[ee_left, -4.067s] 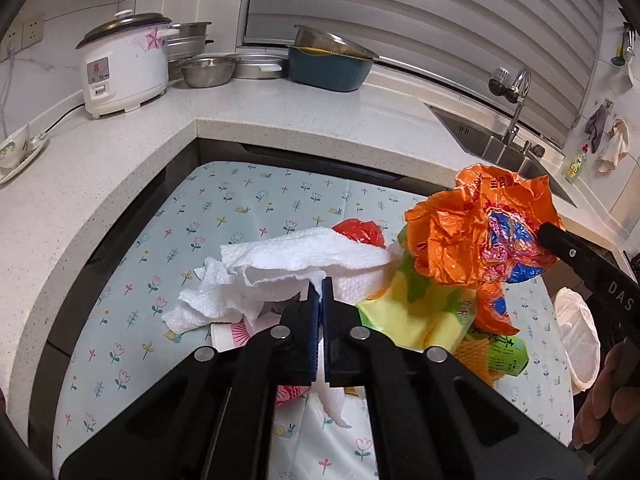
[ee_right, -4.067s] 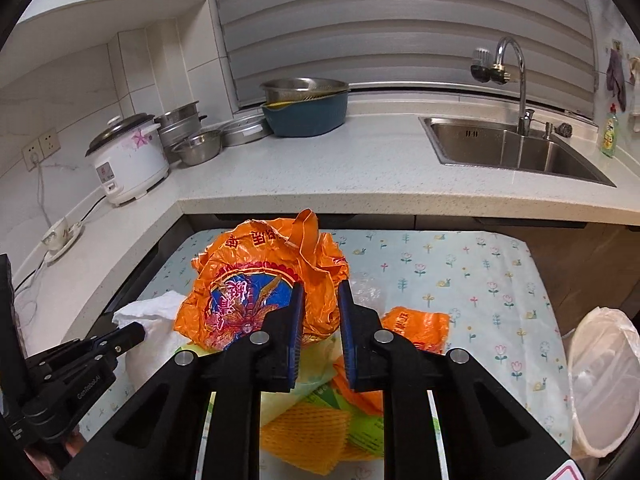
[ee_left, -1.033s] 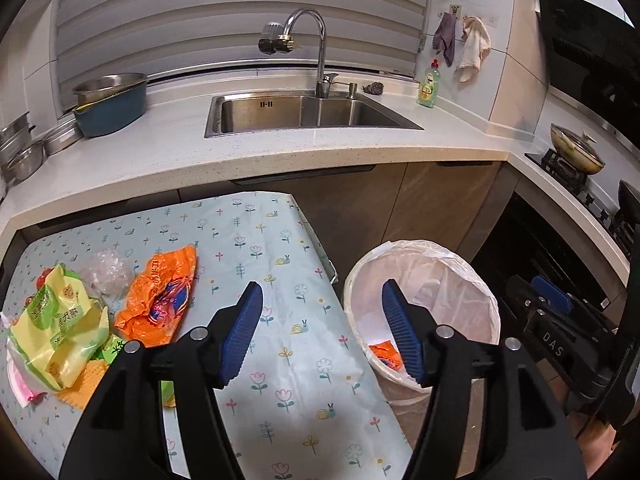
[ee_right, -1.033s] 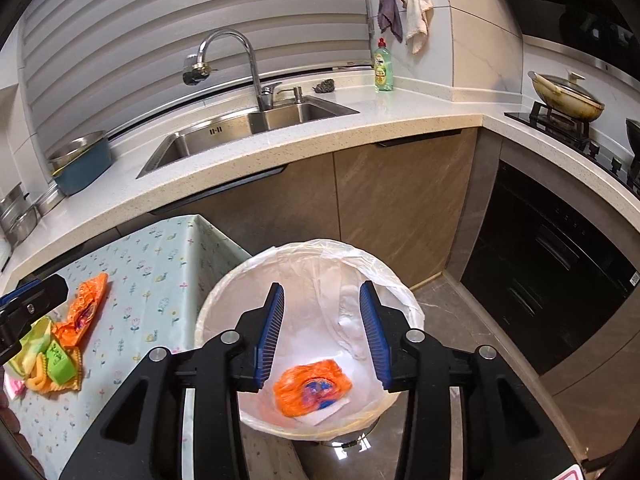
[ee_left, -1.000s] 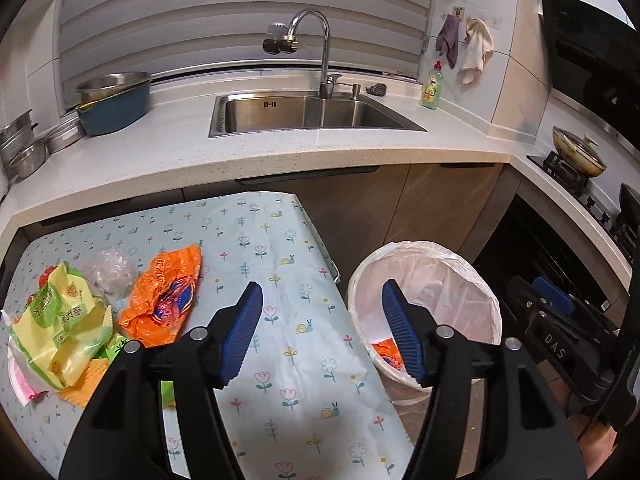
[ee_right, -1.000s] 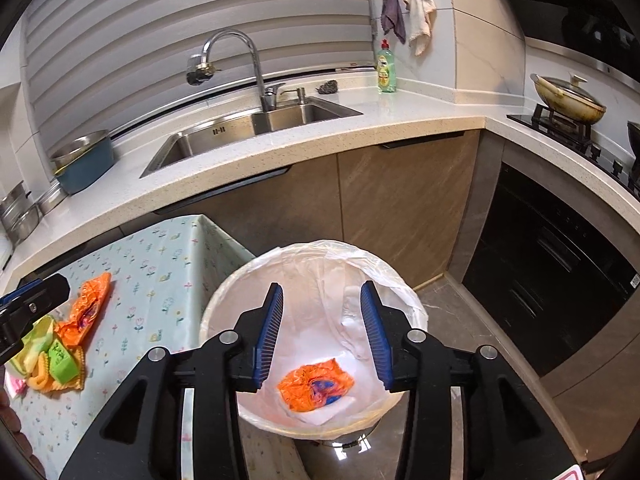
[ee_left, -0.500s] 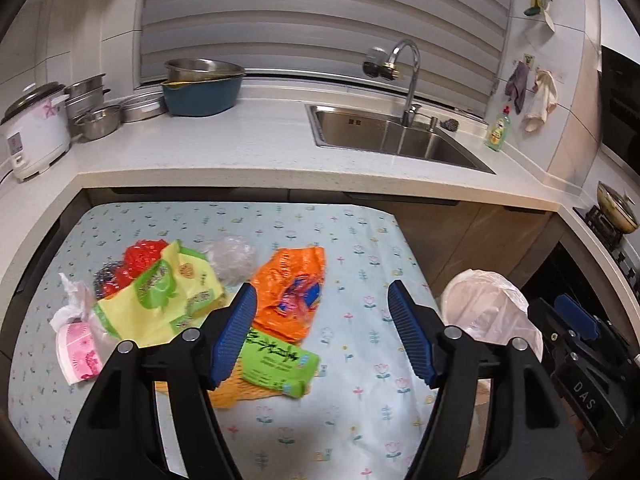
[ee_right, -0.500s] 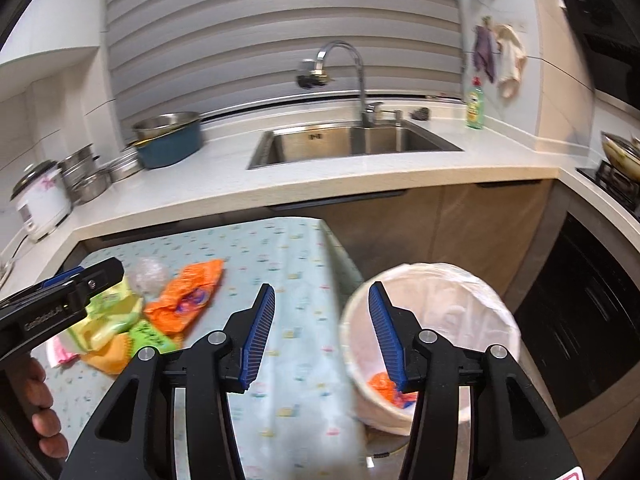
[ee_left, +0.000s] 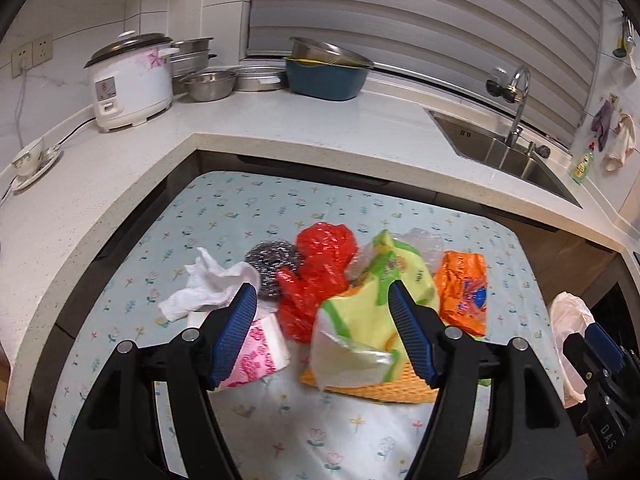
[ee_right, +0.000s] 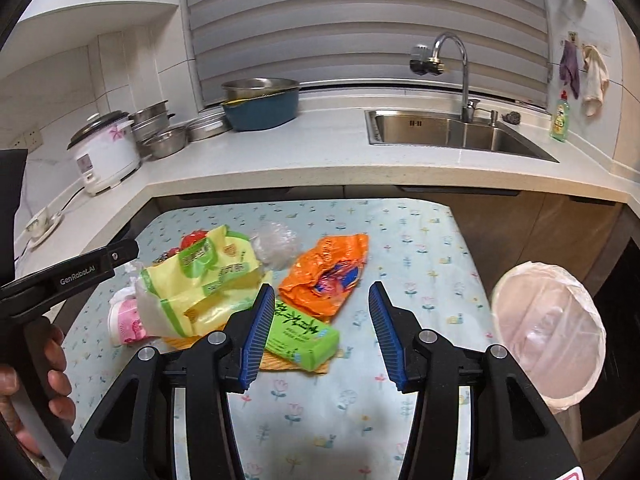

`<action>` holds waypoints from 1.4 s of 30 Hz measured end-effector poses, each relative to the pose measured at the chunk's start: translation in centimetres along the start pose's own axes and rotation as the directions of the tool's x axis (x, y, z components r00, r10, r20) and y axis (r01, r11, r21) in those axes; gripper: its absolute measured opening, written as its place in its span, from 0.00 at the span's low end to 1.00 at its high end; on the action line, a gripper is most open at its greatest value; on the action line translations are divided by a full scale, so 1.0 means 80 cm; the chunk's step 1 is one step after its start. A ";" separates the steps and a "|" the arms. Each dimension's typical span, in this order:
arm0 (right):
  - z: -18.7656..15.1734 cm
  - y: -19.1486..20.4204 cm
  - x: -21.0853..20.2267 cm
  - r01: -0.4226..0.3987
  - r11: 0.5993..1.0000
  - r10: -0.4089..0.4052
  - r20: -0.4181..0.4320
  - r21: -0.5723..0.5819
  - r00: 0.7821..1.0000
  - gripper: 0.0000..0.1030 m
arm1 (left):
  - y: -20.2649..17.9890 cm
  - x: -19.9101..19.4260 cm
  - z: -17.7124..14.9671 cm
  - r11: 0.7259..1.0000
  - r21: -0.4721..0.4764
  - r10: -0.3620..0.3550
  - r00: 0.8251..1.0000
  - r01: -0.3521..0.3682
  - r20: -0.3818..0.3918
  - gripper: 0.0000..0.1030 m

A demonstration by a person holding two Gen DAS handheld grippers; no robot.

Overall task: Collect trash
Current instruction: 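Move both open tools back over the trash pile, then grasp the white tissue with the left tool while the right tool grasps the yellow-green bag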

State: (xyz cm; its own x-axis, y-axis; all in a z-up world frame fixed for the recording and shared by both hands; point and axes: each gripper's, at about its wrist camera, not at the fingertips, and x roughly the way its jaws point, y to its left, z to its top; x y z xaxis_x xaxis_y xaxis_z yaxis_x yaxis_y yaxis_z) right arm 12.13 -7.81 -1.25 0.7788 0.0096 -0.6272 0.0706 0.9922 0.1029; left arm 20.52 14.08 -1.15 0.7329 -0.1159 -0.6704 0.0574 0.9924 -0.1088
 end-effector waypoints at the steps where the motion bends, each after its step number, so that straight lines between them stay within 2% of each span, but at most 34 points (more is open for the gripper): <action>1: 0.000 0.009 0.004 -0.011 1.000 0.011 -0.006 -0.001 1.000 0.47 | 0.010 0.003 -0.001 1.000 -0.007 0.007 1.000 -0.007 -0.005 0.63; 6: -0.004 0.049 0.024 -0.048 0.999 0.047 -0.032 -0.020 0.998 0.47 | 0.048 0.020 -0.003 0.999 -0.031 0.018 0.999 -0.020 -0.039 0.63; 10: -0.008 0.076 0.041 -0.077 0.997 0.075 -0.054 -0.030 0.996 0.51 | 0.067 0.034 -0.007 0.999 -0.039 0.017 0.998 -0.020 -0.066 0.63; 14: -0.016 0.099 0.059 -0.097 0.994 0.093 -0.082 -0.042 0.992 0.55 | 0.080 0.053 -0.009 0.999 -0.043 0.013 0.995 -0.018 -0.097 0.68; 19: -0.023 0.121 0.081 -0.116 0.991 0.108 -0.116 -0.066 0.987 0.55 | 0.093 0.077 -0.009 0.998 -0.061 0.003 0.992 -0.011 -0.127 0.68; 23: -0.025 0.136 0.096 -0.127 0.988 0.116 -0.127 -0.086 0.985 0.60 | 0.096 0.096 -0.010 0.998 -0.054 0.002 0.990 -0.010 -0.143 0.68; 25: -0.027 0.141 0.103 -0.131 0.987 0.118 -0.135 -0.092 0.984 0.60 | 0.095 0.104 -0.011 0.999 -0.044 -0.005 0.989 -0.001 -0.151 0.64; 28: -0.029 0.146 0.114 -0.137 0.986 0.122 -0.149 -0.094 0.981 0.60 | 0.095 0.113 -0.013 0.999 -0.034 -0.020 0.987 0.015 -0.162 0.47; 30: -0.029 0.148 0.118 -0.142 0.986 0.126 -0.154 -0.093 0.980 0.60 | 0.095 0.118 -0.015 0.999 -0.033 -0.040 0.983 0.035 -0.178 0.22; 32: -0.029 0.151 0.119 -0.147 0.984 0.132 -0.153 -0.096 0.979 0.60 | 0.095 0.122 -0.017 0.998 -0.033 -0.057 0.980 0.052 -0.190 0.07; 35: -0.028 0.155 0.124 -0.147 0.983 0.130 -0.154 -0.105 0.979 0.60 | 0.093 0.119 -0.018 0.998 -0.026 -0.057 0.983 0.053 -0.176 0.01; 40: -0.027 0.155 0.134 -0.147 0.985 0.131 -0.161 -0.095 0.978 0.59 | 0.088 0.104 -0.015 0.997 -0.019 -0.075 0.986 0.073 -0.148 0.01; 41: -0.027 0.154 0.137 -0.155 0.984 0.138 -0.166 -0.088 0.976 0.52 | 0.087 0.101 -0.014 0.997 -0.018 -0.078 0.987 0.076 -0.144 0.01; 42: -0.028 0.153 0.139 -0.158 0.984 0.142 -0.175 -0.084 0.974 0.36 | 0.085 0.097 -0.014 0.996 -0.017 -0.084 0.987 0.082 -0.139 0.01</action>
State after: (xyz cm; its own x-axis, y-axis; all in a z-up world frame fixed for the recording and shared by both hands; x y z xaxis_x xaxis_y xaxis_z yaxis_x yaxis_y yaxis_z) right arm 20.28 4.68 -8.69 0.6599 0.1717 -0.7315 -0.1063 0.9851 0.1353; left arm 25.84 19.90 -7.91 0.6241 -0.2032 -0.7544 0.1060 0.9787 -0.1759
